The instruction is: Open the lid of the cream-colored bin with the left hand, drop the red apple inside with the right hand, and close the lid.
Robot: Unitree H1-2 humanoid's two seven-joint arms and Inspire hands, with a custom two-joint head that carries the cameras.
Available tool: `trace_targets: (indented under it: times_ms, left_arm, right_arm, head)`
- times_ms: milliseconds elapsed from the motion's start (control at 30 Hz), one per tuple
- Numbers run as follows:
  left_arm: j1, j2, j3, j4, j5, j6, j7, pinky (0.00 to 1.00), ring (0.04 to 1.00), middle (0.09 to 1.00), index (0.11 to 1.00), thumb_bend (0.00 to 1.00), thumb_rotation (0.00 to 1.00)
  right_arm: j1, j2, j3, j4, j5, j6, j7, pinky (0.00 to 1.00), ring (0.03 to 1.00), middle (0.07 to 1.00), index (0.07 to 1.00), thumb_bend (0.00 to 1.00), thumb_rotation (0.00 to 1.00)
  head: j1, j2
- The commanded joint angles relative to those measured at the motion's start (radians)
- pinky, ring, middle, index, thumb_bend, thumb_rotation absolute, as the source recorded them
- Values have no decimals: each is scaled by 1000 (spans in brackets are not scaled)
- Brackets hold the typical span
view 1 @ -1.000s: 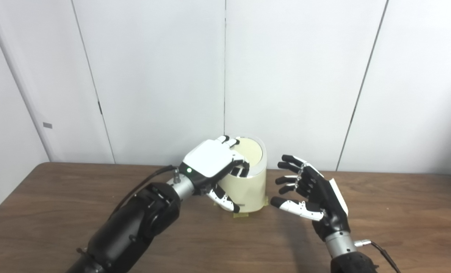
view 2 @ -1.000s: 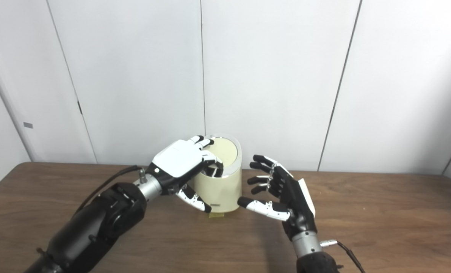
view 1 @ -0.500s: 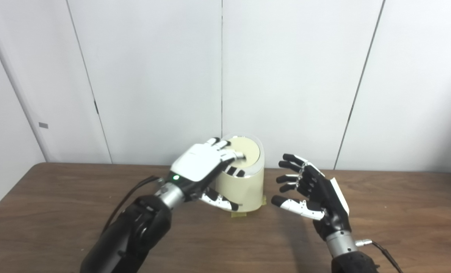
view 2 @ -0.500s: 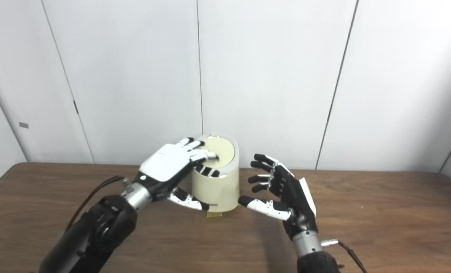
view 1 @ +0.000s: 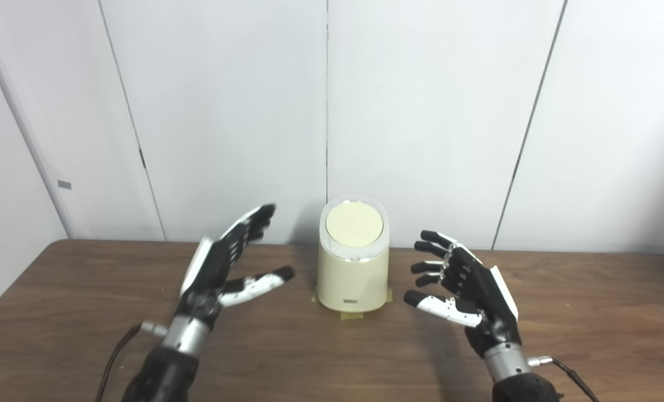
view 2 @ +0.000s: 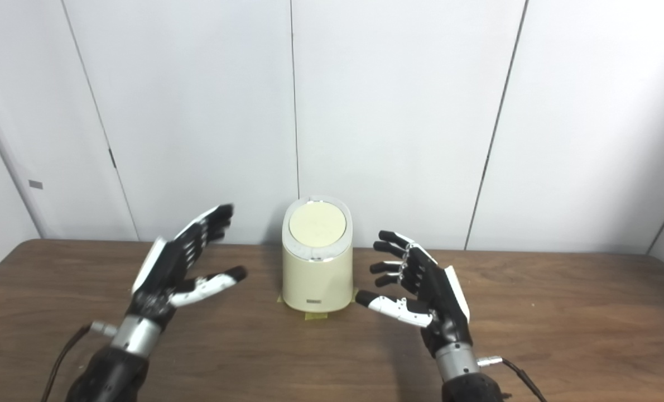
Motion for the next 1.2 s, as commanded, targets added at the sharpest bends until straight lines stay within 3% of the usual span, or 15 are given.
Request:
trace_targets:
  times_ms: [0, 233, 433, 800, 1167]
  left_arm:
    - [-24, 3, 16, -6, -58, -46, -8, 661, 822, 886, 882, 778, 333]
    - [21, -17, 14, -7, -98, -43, -20, 555, 720, 786, 830, 715, 238]
    - [40, -17, -3, -13, 11, -46, 8, 535, 659, 747, 798, 697, 258]
    - [46, -30, -20, -30, 1, -16, 7, 584, 714, 772, 807, 724, 277]
    - [45, -39, -26, -11, -13, -16, 0, 610, 769, 820, 832, 740, 306]
  right_arm:
    - [-32, -9, -6, -36, 9, -27, 3, 533, 619, 748, 766, 859, 230]
    - [-22, -23, -10, -35, 3, -43, -4, 522, 608, 744, 766, 848, 230]
    - [-8, -23, -23, -42, 1, -31, -18, 512, 601, 740, 758, 854, 217]
    - [-8, -34, -29, -21, 12, -49, -9, 519, 618, 760, 769, 847, 211]
    - [-5, -23, -25, -44, 0, -19, -22, 518, 609, 751, 757, 848, 191]
  head:
    - [0, 1]
    - [-20, 1]
    - [-17, 2]
    - [-15, 3]
    - [-16, -2]
